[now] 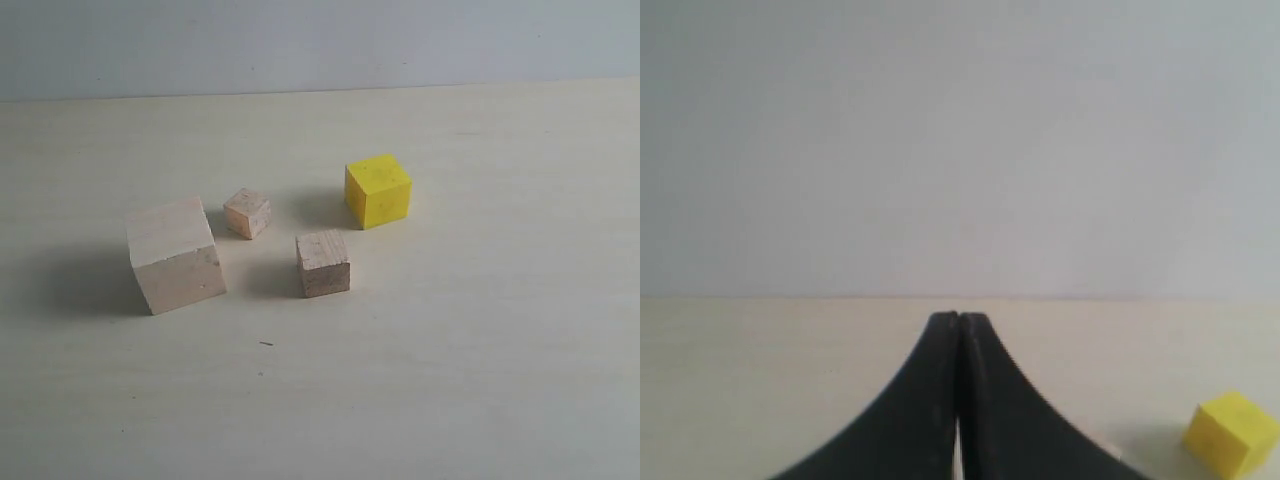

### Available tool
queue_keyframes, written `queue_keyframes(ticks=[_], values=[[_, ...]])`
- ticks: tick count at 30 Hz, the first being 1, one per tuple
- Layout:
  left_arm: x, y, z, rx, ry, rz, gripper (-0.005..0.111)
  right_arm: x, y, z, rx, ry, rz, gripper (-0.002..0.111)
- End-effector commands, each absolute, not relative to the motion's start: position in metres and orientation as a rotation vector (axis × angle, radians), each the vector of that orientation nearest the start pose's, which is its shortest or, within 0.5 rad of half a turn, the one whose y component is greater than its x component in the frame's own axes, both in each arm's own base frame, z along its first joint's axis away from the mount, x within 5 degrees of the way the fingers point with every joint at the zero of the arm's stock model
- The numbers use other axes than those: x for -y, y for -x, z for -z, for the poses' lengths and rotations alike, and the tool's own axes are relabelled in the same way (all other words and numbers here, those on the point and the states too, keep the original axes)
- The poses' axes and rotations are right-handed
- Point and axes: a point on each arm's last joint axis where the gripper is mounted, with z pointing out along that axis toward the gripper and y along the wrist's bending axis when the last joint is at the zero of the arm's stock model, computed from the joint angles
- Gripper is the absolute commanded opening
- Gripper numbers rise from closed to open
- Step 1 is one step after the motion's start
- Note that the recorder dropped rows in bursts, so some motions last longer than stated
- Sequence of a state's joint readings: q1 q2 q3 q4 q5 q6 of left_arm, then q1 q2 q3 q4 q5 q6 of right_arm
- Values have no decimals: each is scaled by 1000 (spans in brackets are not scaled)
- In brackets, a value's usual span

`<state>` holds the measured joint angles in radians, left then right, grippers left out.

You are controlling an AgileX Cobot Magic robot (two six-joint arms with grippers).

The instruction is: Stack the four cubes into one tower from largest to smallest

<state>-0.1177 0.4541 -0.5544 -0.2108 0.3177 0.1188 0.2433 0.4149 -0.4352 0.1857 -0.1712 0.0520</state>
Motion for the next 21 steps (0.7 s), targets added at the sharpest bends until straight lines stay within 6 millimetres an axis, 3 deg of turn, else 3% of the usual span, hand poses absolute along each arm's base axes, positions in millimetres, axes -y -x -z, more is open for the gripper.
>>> queue_keyframes(ticks=[1, 5, 11, 16, 21], values=[[32, -114, -337, -1866, -283, 214, 0, -40, -121, -340, -1566, 75, -432, 0], [43, -128, -324, -2018, -380, 270, 0, -63, -147, -321, -1878, 180, -453, 0], [48, -136, -314, -2112, -370, 333, 0, -78, -161, -281, -2268, 261, -424, 0], [48, -138, -316, -2088, -359, 327, 0, -79, -164, -275, -2310, 265, -415, 0], [48, -138, -317, -2083, -354, 330, 0, -79, -168, -281, -2234, 248, -424, 0]])
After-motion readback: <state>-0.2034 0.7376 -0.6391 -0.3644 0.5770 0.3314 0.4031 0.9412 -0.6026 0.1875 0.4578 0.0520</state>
